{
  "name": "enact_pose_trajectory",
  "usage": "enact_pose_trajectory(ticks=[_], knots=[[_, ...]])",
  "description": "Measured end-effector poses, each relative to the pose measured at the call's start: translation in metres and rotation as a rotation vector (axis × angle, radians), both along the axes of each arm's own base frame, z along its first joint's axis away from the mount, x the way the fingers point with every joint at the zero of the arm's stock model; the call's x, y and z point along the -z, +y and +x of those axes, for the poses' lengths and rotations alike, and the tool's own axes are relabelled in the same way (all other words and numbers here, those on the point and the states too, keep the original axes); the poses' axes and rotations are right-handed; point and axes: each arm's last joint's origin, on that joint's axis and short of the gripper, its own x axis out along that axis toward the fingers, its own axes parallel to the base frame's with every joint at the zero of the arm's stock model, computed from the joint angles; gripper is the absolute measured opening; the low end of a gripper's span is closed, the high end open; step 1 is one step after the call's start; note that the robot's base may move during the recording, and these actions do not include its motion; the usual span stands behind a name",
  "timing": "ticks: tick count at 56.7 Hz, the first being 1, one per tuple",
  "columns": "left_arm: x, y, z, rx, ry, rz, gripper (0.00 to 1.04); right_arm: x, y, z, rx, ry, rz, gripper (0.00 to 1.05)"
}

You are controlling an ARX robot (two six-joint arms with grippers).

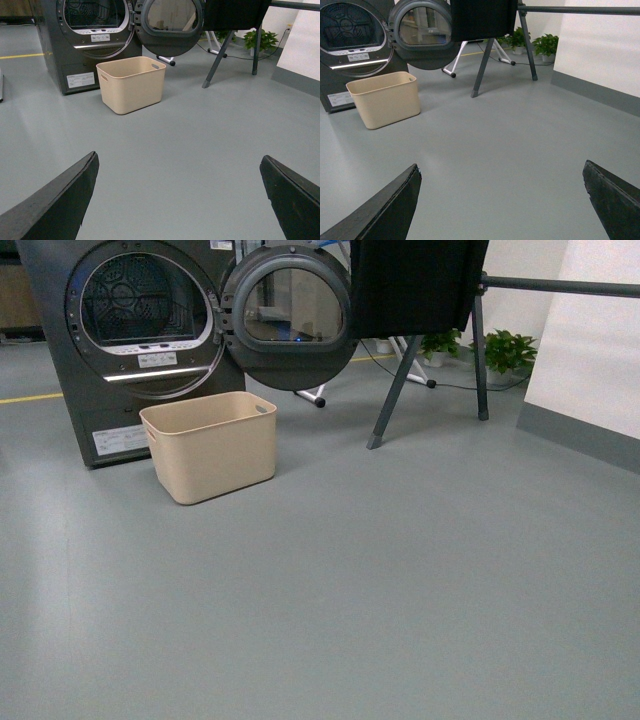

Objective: Move hamper under clothes hanger

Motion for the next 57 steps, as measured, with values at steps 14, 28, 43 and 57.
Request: enact_pose_trajectory(ticks=[14,28,43,57], knots=[[0.0000,0.0000,0.0000,0.000,0.000,0.000,0.98,0.0000,0.0000,0.0000,0.000,0.000,0.000,0.97],[0.0000,0.0000,0.0000,0.000,0.000,0.000,0.98,0.0000,0.0000,0.0000,0.000,0.000,0.000,0.97],[0.0000,0.0000,0.0000,0.000,0.000,0.000,0.98,0.0000,0.0000,0.0000,0.000,0.000,0.000,0.97],[0.0000,0.0000,0.0000,0.000,0.000,0.000,0.98,0.0000,0.0000,0.0000,-0.001,0.000,0.000,0.97]])
